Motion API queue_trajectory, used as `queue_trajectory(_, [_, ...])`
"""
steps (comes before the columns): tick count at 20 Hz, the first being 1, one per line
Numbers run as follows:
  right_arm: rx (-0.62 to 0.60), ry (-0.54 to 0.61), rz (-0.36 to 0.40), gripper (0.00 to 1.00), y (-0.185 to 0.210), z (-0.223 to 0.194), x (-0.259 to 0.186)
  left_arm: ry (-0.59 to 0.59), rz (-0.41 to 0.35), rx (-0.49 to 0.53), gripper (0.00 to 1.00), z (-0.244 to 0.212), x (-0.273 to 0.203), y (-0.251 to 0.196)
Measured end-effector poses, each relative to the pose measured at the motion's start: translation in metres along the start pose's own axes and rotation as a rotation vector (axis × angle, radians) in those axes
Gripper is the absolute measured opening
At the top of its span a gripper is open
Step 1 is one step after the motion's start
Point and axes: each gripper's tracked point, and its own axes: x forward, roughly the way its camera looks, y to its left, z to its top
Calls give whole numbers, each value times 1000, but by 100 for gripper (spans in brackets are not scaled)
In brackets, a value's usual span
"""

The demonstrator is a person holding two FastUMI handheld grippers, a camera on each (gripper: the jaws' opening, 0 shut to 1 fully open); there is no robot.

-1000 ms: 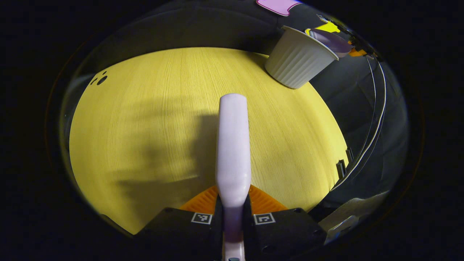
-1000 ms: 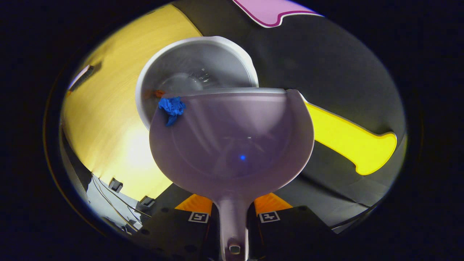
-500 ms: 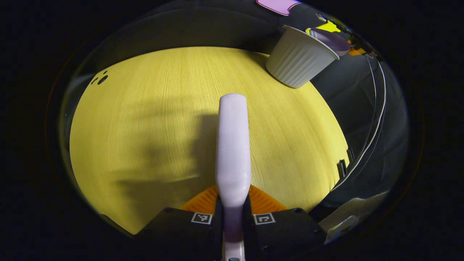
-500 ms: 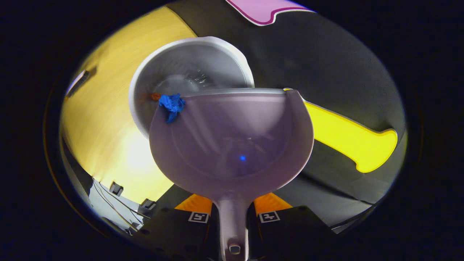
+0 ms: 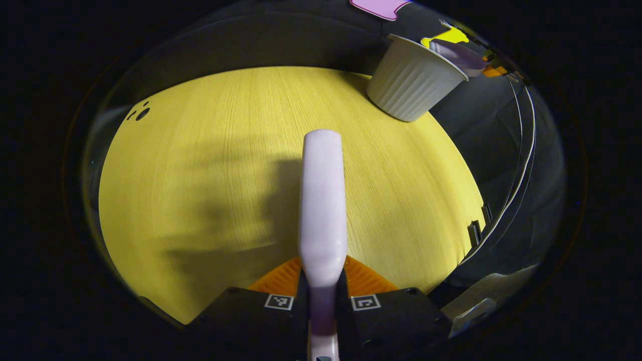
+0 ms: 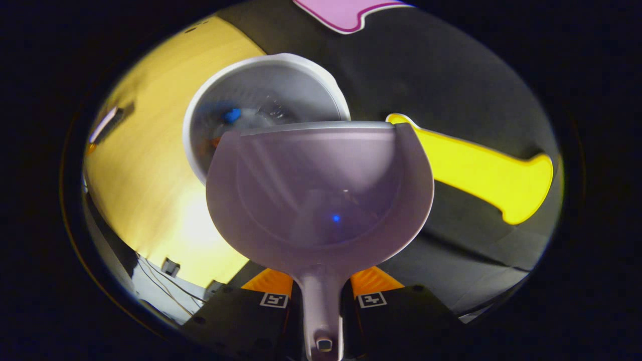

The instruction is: Pick up the small broom and dustpan from the desktop, sweep the trash into the dustpan with the broom, and then empty the trash into the garbage bin.

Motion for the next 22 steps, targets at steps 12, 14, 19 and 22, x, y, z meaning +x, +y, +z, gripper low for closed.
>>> queue_trajectory(12, [328, -340, 215, 35, 59, -15, -69, -13, 61, 17, 27, 0, 1, -1])
queue_trajectory(14, [351, -379, 254, 39, 75, -17, -81, -13, 74, 19, 28, 0, 1, -3])
queue_trajectory(19, [373, -439, 343, 31, 133, -26, -100, -18, 104, 23, 27, -1, 2, -3])
queue_trajectory(22, [395, -462, 410, 35, 174, -28, -104, -19, 116, 20, 27, 0, 2, -4])
